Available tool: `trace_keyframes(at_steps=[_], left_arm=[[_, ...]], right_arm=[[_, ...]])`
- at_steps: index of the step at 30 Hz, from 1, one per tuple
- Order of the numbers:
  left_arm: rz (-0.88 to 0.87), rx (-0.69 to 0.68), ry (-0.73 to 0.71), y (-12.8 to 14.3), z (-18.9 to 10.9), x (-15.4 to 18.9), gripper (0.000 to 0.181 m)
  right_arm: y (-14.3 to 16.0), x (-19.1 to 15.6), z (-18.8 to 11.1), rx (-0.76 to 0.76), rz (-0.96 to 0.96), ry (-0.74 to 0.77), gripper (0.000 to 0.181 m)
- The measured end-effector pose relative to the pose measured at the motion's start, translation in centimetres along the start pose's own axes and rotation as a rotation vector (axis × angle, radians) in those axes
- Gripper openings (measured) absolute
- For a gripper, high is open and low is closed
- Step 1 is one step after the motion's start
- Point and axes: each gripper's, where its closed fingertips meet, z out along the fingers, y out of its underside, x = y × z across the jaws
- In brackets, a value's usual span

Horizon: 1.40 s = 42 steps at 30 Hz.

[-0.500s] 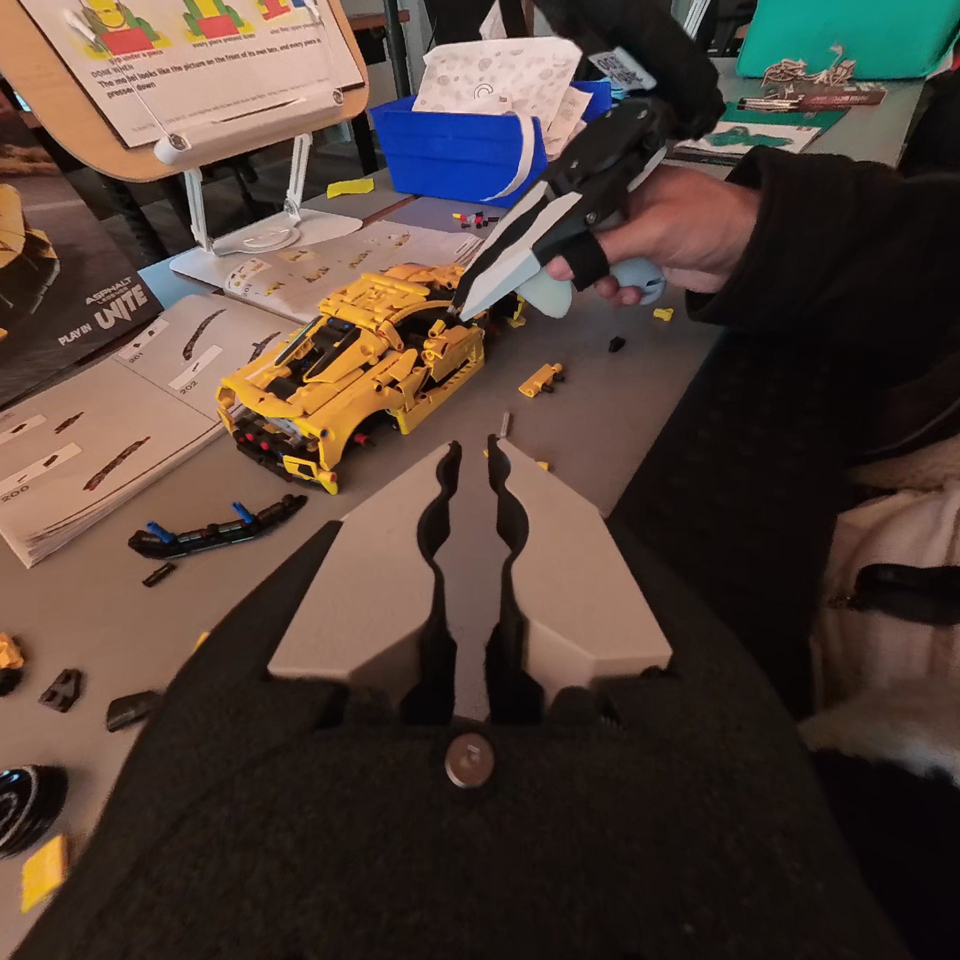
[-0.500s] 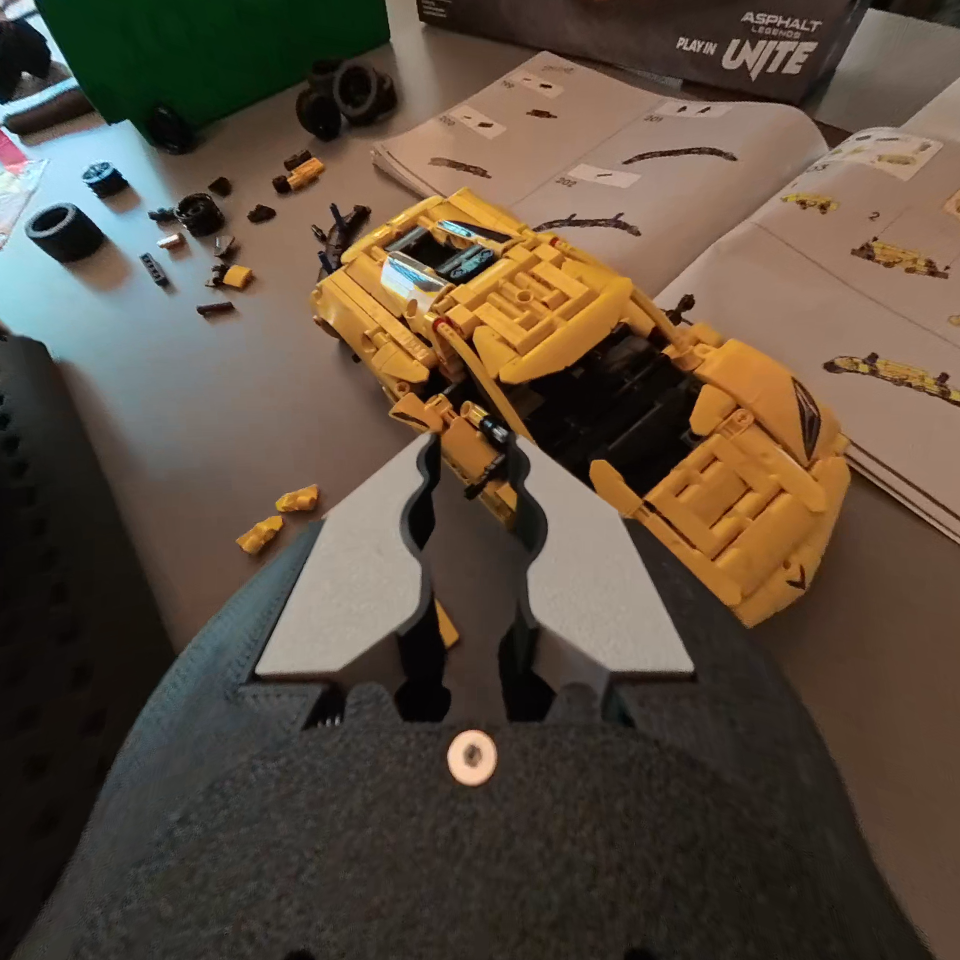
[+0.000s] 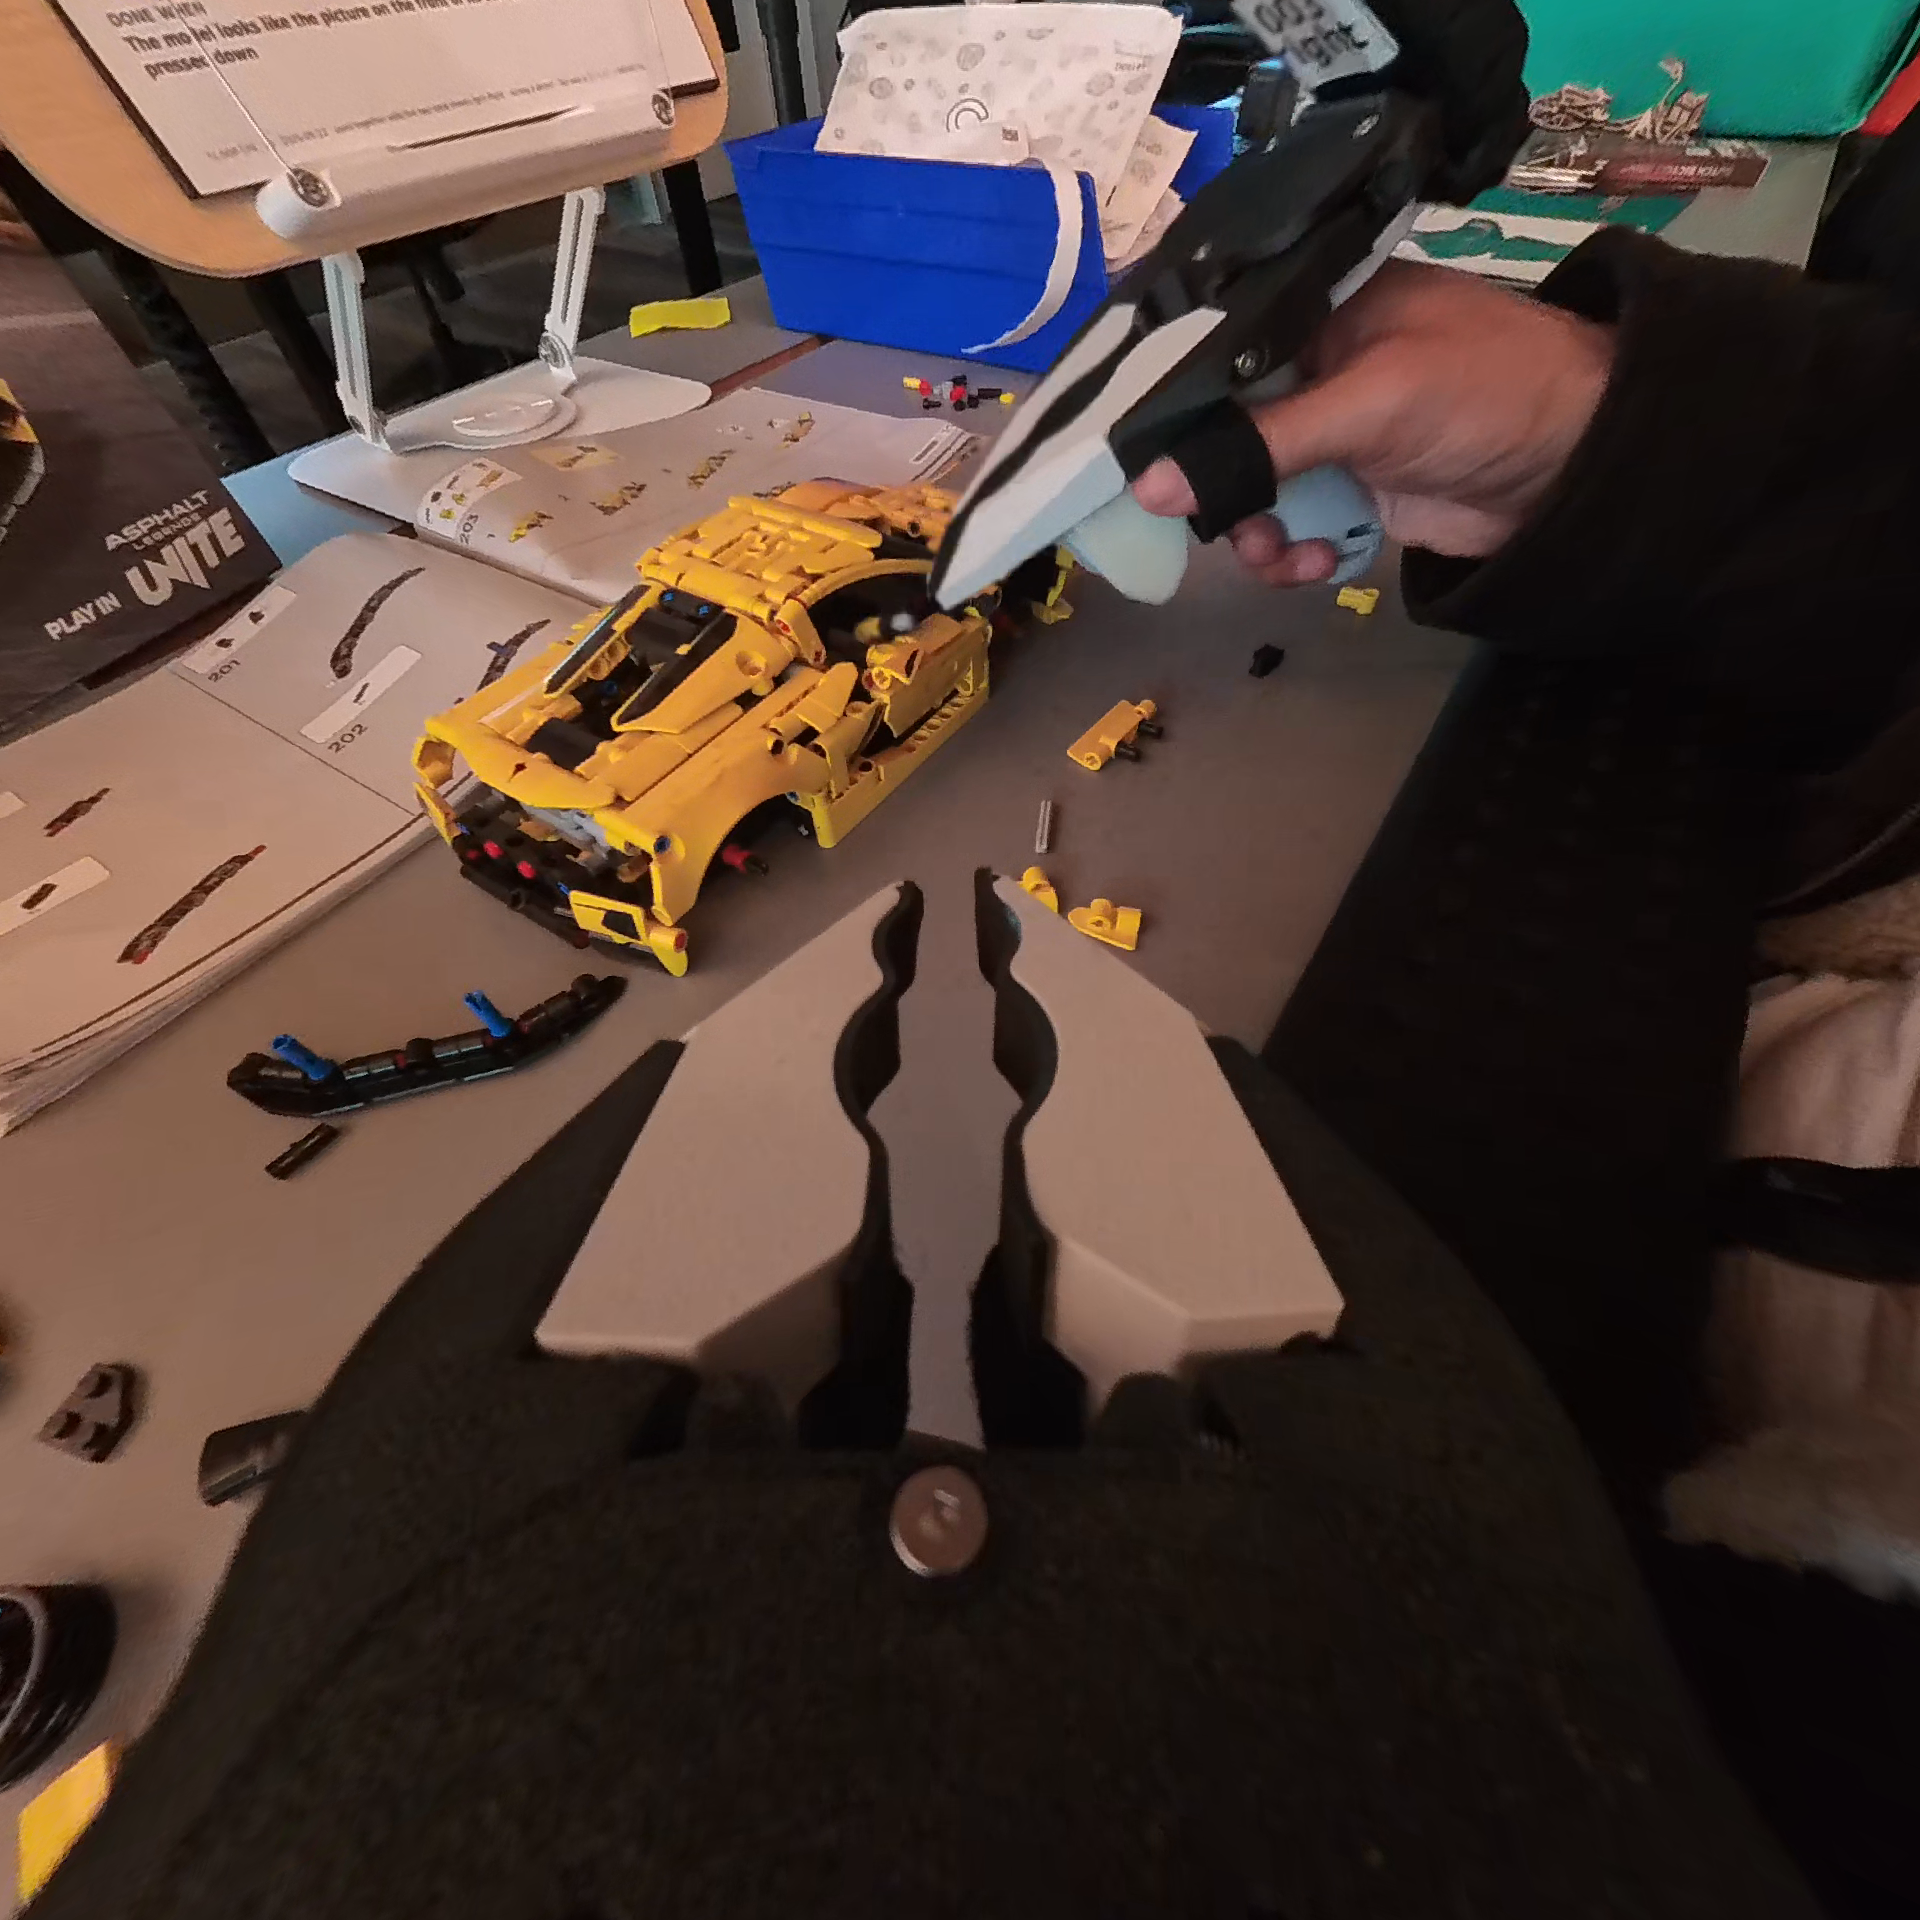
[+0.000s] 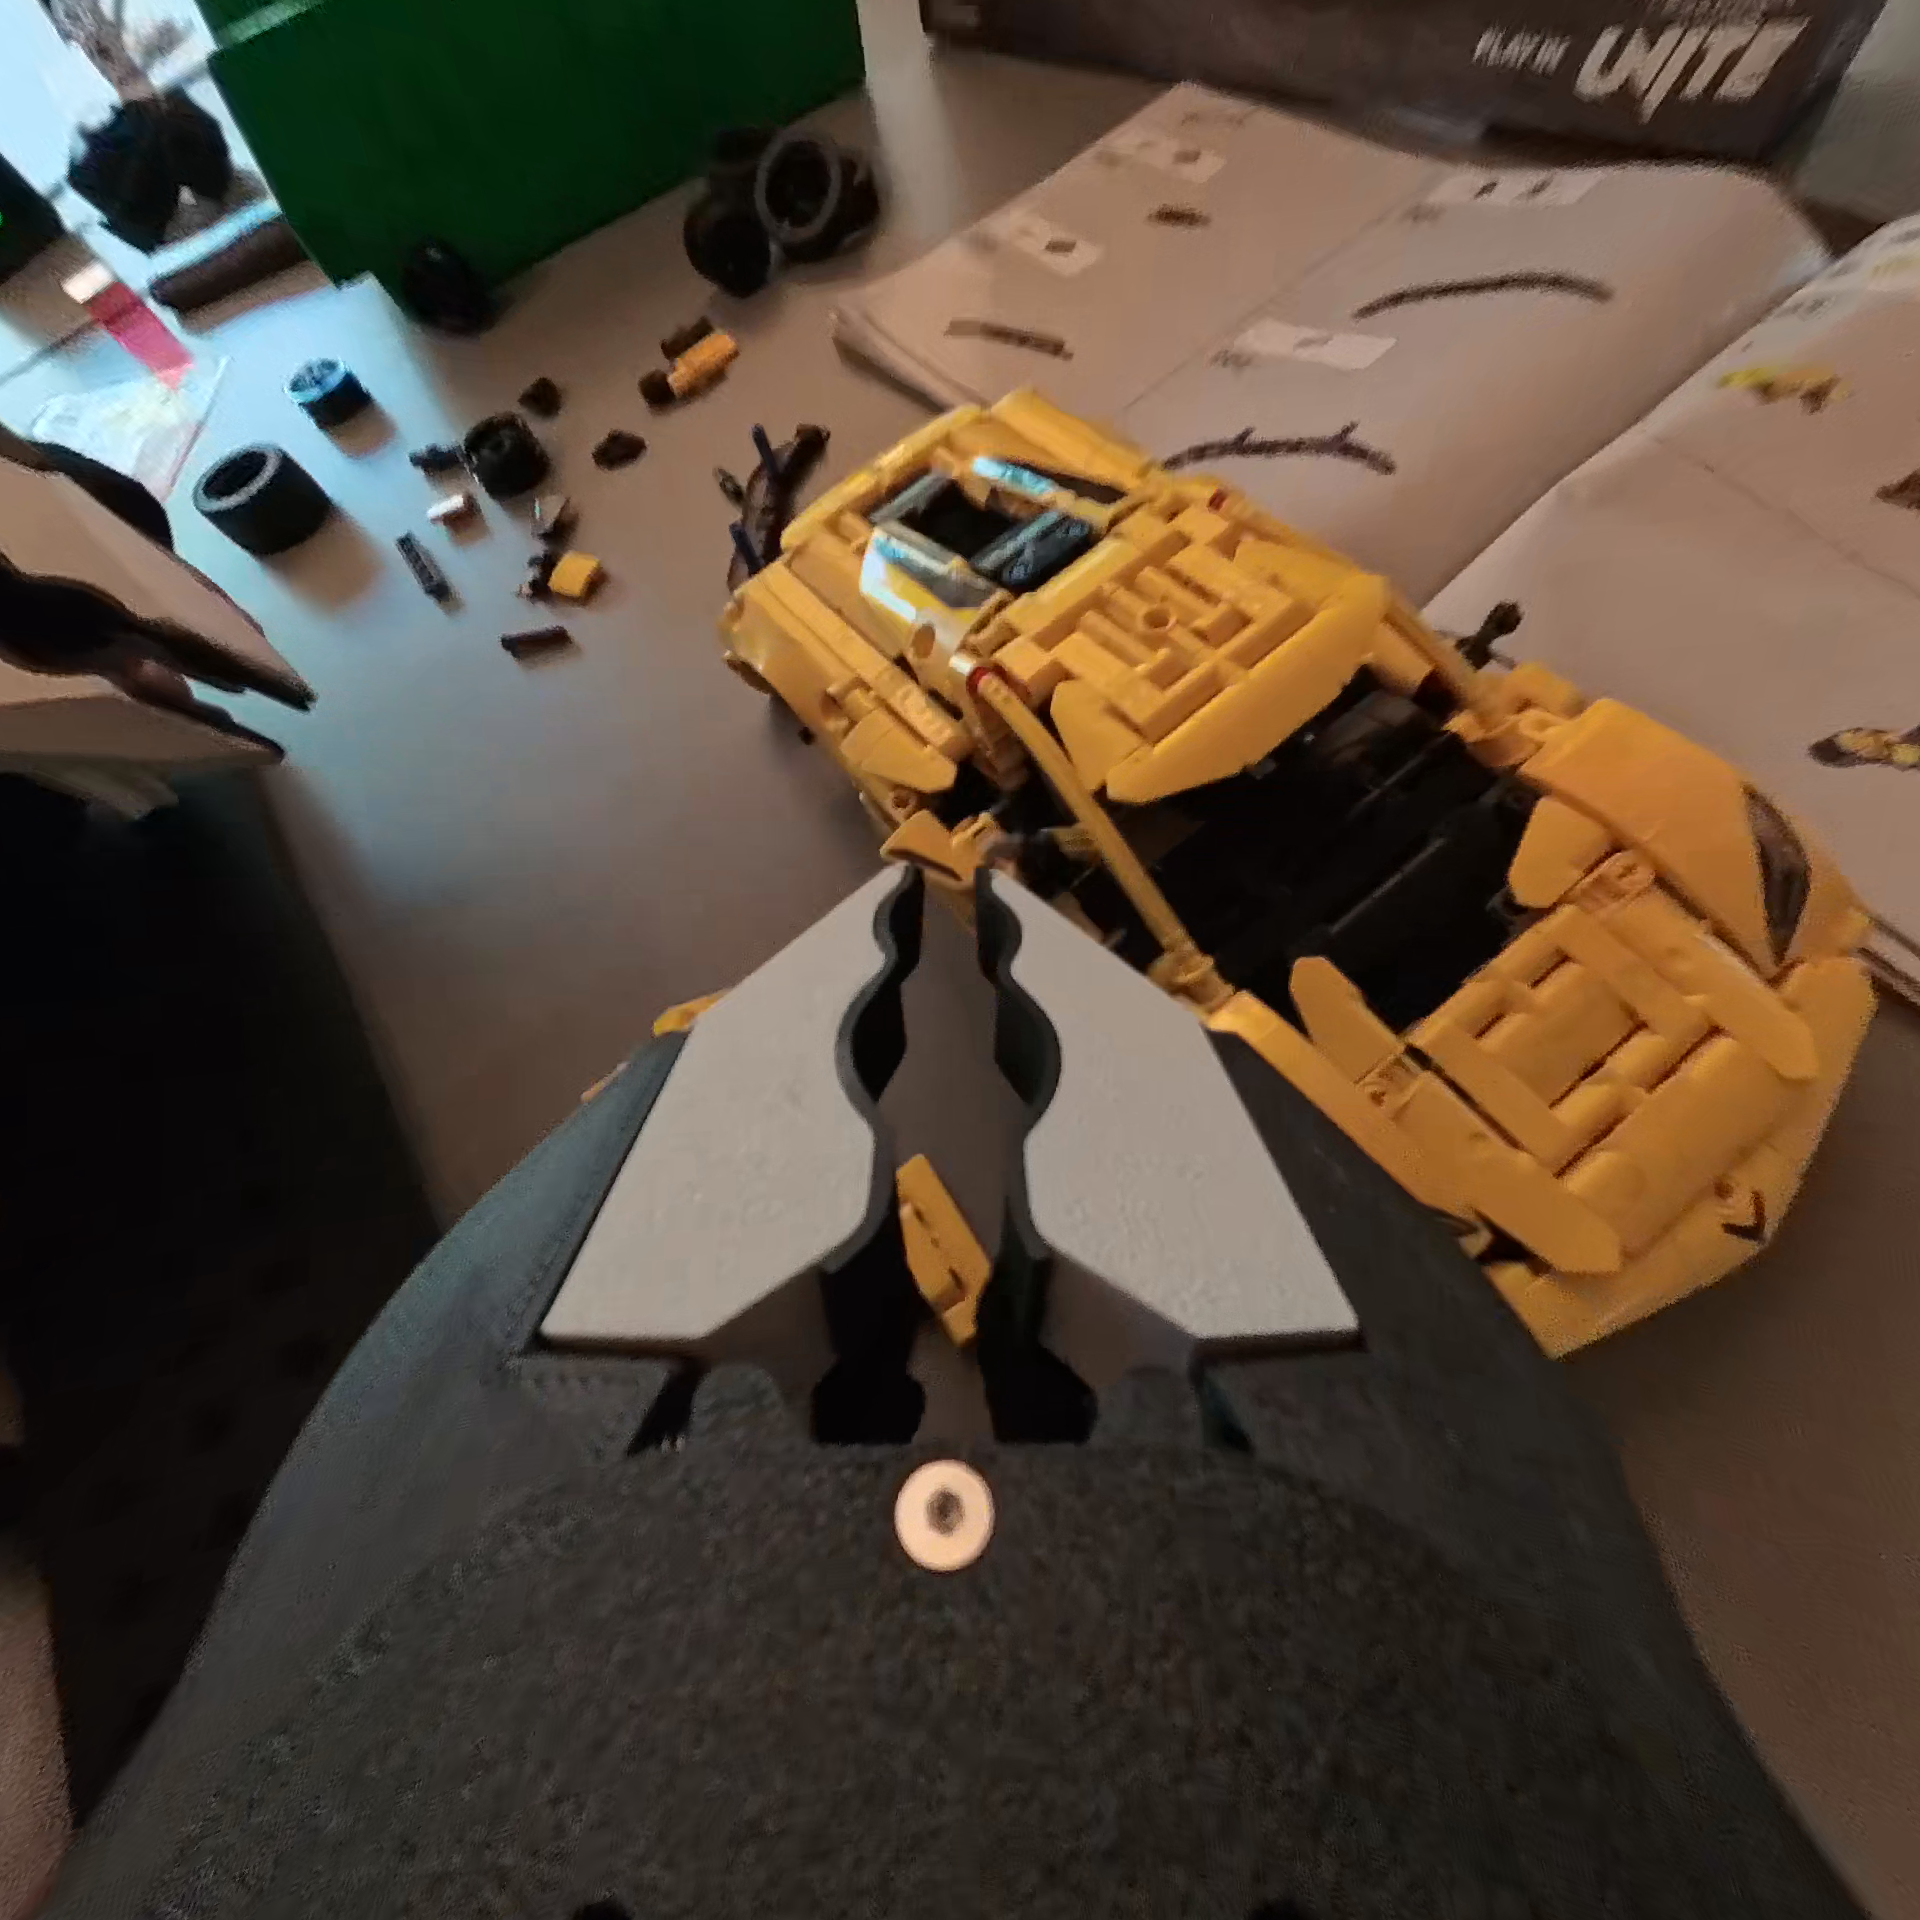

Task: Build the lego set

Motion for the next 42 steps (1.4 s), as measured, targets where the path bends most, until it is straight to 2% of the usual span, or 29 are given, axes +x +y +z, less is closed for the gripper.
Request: trace_keyframes(at_steps=[4,8,11,14,16,18,20,22,26,27,29,33,35,38,42], left_arm=[[-0.003,0.003,-0.003,0.0,-0.1,-0.2,0.010],[-0.009,0.003,-0.003,0.1,-0.1,-0.3,0.010],[-0.019,0.001,0.001,0.2,-0.1,-0.4,0.010],[-0.049,-0.008,-0.003,0.3,0.1,-0.7,0.010],[-0.085,-0.014,0.000,0.3,0.3,-1.1,0.010],[-0.105,-0.006,0.019,-0.1,0.6,-1.2,0.010],[-0.104,0.006,0.021,-0.5,0.7,-1.2,0.010],[-0.101,0.010,0.021,-0.7,0.8,-1.0,0.010],[-0.095,0.003,0.026,-0.5,1.1,-0.5,0.010],[-0.095,0.003,0.025,-0.5,1.1,-0.5,0.010],[-0.094,-0.001,0.019,-0.5,1.3,-0.7,0.010],[0.019,-0.093,-0.034,-0.1,3.2,-2.9,0.011],[0.085,-0.127,-0.079,-0.5,4.6,-4.6,0.020],[0.152,-0.132,-0.117,-1.5,6.8,-6.6,0.035],[0.192,-0.205,-0.154,-0.4,9.8,-8.5,0.051]], right_arm=[[0.3,0.3,-0.1,-0.021,-0.033,0.050,0.014],[-0.2,1.1,-0.5,-0.024,-0.183,0.153,0.017],[-0.5,1.7,-1.0,-0.026,-0.212,0.196,0.019],[-1.6,1.4,-1.6,0.026,-0.177,0.121,0.026],[-1.9,1.3,-1.4,0.029,-0.195,0.051,0.040],[-0.2,0.1,-0.6,-0.116,-0.253,-0.069,0.039],[0.4,-1.3,-0.3,-0.163,-0.331,-0.126,0.038],[0.0,-1.6,0.5,-0.138,-0.409,-0.091,0.040],[1.2,-1.1,2.3,-0.223,-0.489,-0.048,0.052],[1.2,-0.7,2.6,-0.225,-0.519,-0.025,0.051],[0.9,0.1,2.7,-0.231,-0.612,0.038,0.036],[0.4,0.5,2.4,-0.265,-0.804,0.110,0.023],[0.0,0.5,2.2,-0.248,-0.872,0.136,0.027],[1.0,1.0,2.5,-0.315,-0.947,0.157,0.032],[1.3,1.4,3.1,-0.344,-0.997,0.188,0.031]])
